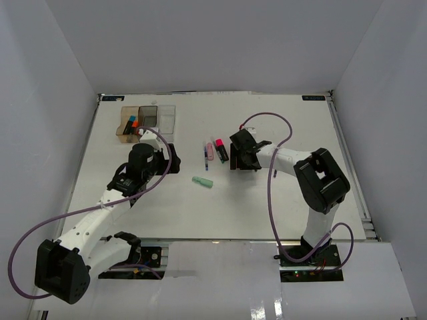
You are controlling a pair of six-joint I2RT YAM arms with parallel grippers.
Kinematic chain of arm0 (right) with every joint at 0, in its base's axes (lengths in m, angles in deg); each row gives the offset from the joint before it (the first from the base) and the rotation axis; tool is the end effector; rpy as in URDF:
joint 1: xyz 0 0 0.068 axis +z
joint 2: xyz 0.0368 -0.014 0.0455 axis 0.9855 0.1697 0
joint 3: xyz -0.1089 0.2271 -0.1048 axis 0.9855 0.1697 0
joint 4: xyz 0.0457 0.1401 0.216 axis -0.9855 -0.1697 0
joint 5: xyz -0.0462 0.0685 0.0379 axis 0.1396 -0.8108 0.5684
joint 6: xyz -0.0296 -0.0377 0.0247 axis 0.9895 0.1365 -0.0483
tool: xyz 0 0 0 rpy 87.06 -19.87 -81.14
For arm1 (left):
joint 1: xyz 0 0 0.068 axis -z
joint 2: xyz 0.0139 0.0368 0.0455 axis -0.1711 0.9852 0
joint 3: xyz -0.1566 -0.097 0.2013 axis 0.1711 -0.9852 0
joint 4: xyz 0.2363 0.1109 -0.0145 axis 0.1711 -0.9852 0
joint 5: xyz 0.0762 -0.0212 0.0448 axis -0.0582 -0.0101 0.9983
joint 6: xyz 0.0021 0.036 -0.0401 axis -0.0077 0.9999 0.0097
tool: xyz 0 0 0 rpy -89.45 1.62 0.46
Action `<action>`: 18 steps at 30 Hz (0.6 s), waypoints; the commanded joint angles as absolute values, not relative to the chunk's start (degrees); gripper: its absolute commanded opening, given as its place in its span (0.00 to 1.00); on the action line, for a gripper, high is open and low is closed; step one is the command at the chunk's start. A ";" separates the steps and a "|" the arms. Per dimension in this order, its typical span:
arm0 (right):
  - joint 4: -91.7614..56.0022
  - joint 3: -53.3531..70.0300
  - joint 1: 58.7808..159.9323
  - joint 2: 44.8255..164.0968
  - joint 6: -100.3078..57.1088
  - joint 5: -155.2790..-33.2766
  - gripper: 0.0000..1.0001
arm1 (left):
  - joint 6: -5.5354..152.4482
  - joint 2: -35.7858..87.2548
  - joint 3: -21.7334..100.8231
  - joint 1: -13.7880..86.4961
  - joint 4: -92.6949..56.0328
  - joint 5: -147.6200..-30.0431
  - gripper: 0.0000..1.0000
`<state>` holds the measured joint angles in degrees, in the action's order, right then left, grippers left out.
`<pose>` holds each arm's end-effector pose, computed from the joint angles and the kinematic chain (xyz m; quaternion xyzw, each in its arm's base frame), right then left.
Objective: Sort the stationery into containers
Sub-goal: Pick up the pen from the center of the board.
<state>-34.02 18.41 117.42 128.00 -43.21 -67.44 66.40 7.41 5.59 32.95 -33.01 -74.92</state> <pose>0.3060 0.2174 0.1721 -0.0232 0.9434 0.0231 0.3301 0.2047 -0.0835 0.2556 0.0098 0.8715 -0.1338 0.4718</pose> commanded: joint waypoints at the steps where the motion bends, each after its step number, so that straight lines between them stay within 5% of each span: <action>1: -34.42 15.42 117.41 129.63 -46.95 -63.70 0.74 | 67.11 5.79 5.78 32.79 -30.37 -73.45 0.98; 18: -33.37 13.84 117.41 135.18 -48.80 -59.57 0.56 | 66.84 6.66 5.87 32.79 -30.28 -75.03 0.98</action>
